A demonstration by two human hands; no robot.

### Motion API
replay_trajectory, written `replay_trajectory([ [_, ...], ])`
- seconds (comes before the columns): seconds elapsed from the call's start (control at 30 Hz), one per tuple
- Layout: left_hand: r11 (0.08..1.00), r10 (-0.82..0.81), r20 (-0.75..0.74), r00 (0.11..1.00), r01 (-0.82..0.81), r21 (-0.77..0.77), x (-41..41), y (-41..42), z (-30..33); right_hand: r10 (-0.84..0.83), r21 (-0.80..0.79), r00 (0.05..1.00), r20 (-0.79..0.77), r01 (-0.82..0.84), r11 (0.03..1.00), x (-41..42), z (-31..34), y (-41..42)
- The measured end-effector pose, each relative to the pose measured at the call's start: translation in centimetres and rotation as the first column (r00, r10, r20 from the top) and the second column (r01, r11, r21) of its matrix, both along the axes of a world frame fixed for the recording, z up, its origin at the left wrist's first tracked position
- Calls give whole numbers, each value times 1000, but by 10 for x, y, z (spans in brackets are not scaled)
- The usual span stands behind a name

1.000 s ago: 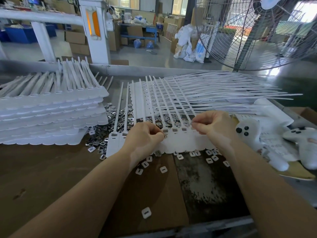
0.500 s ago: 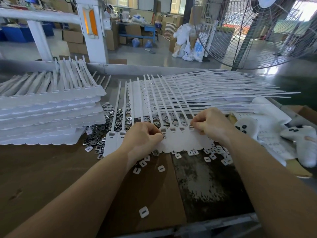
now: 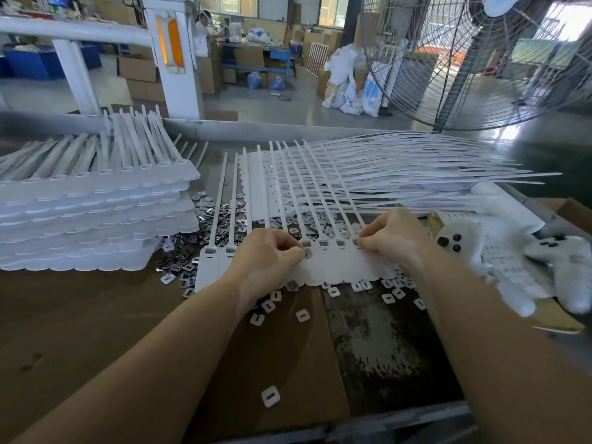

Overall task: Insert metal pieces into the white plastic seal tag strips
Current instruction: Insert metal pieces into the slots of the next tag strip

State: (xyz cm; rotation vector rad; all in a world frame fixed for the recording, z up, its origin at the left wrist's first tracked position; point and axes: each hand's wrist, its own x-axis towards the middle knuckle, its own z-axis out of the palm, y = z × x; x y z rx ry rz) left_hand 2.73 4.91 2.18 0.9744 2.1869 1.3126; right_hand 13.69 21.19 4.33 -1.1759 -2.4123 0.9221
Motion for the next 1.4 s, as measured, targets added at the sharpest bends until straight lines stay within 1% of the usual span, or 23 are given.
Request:
replay_trajectory([
  [0.07, 1000, 11, 44, 999, -12, 22, -1, 0, 0, -41, -23, 999, -34, 40, 999, 2, -2, 0],
  [0.13, 998, 24, 104, 994, -29, 49, -1, 0, 1, -50, -6, 997, -62, 50, 999, 4, -2, -1],
  [0.2, 995, 33, 156, 987, -47, 83, -1, -1, 3, -18, 57, 990, -141, 26, 998, 4, 0, -7],
  [0.27, 991, 51, 180, 982, -72, 116, 0, 1, 6, 70, 86, 969, -238, -50, 995, 1, 2, -19],
  [0.33, 988, 58, 176, 983, -82, 132, 3, 4, 7, 196, 52, 933, -302, -190, 980, -4, 5, -34],
  [0.4, 985, 63, 167, 984, -87, 146, 5, 6, 7, 281, -13, 903, -325, -301, 954, -8, 5, -45],
  [0.47, 981, 70, 159, 985, -96, 166, 6, 7, 6, 302, -67, 888, -346, -344, 936, -10, 4, -48],
  [0.57, 979, 65, 145, 987, -91, 181, 7, 7, 2, 258, -123, 891, -373, -323, 938, -9, 2, -46],
  [0.67, 979, 50, 117, 992, -72, 190, 8, 8, 0, 244, -140, 906, -345, -307, 941, -7, 0, -45],
  [0.73, 985, 19, 50, 999, -28, 168, 8, 7, -2, 233, -133, 918, -319, -287, 949, -5, 1, -42],
  [0.8, 997, -16, -86, 996, 23, 78, 8, 5, -4, 203, -101, 932, -299, -243, 965, -3, 2, -37],
  [0.87, 997, -65, -258, 964, 52, -59, 9, 5, -8, 177, -57, 943, -281, -201, 978, 0, 4, -31],
  [0.9, 992, -91, -307, 947, 61, -106, 9, 5, -9, 168, -33, 949, -268, -183, 983, 1, 5, -27],
  [0.93, 989, -111, -323, 940, 71, -133, 10, 4, -9, 159, -7, 954, -253, -166, 986, 3, 6, -23],
  [1.07, 981, -154, -287, 945, 112, -157, 7, 2, -7, 133, 78, 975, -177, -121, 990, 11, 9, -7],
  [1.17, 977, -176, -291, 940, 132, -165, 6, 1, -6, 109, 129, 990, -90, -97, 987, 14, 10, 2],
  [1.27, 976, -180, -287, 941, 135, -170, 5, 1, -6, 76, 213, 997, 29, -81, 974, 13, 10, 8],
  [1.4, 977, -177, -282, 943, 134, -166, 6, 1, -5, 51, 226, 993, 107, -75, 971, 12, 11, 12],
])
